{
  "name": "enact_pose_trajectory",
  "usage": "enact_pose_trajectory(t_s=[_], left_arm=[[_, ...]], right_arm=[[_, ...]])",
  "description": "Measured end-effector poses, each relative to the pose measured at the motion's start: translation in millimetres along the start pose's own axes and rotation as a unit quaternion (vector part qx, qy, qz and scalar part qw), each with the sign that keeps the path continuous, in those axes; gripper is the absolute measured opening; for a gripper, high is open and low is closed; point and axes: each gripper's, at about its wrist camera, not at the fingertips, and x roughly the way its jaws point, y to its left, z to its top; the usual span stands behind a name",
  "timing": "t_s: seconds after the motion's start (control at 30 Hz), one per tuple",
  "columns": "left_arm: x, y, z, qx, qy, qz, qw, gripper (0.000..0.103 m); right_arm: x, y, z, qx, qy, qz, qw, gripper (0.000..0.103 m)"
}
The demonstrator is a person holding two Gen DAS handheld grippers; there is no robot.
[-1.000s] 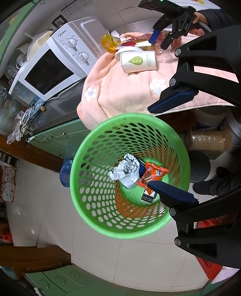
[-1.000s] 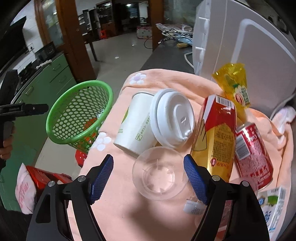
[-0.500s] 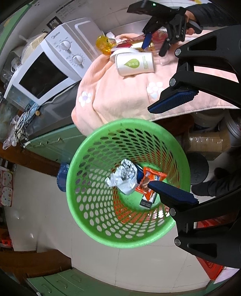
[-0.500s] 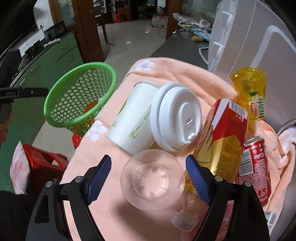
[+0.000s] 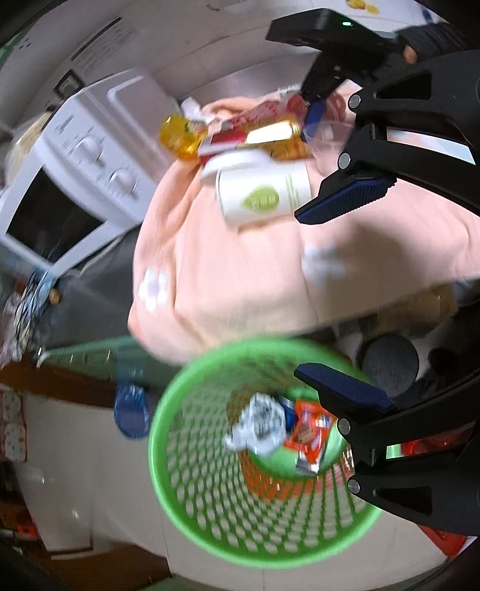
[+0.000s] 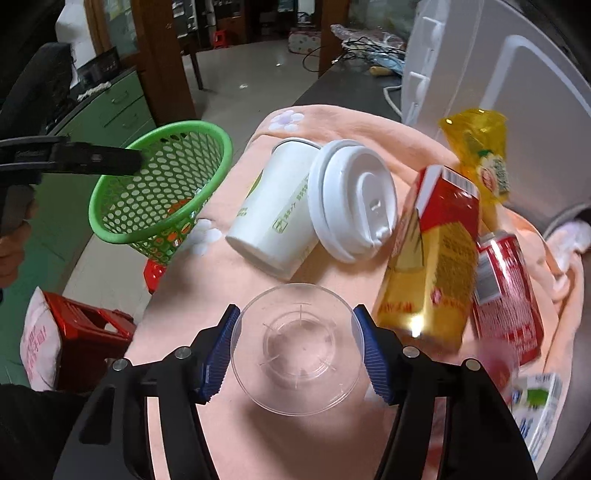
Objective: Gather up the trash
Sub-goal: 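Grasp the clear plastic cup with the right tool while the left tool grasps the white paper cup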
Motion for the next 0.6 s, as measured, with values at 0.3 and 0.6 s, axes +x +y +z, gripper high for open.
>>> enact_pose_trajectory(t_s=[0.3, 0.6], left_arm=[[56, -70, 13, 0.049, 0.042, -0.023, 0.9976, 0.077], [93, -84, 21, 0.045, 0.073, -0.051, 0.9950, 0.077]], right_arm=[[-28, 1, -33, 0.054, -0.021, 0.002, 0.998, 0.060], [-34, -8, -54, 0.081, -0.028, 0.000, 0.996, 0.060]])
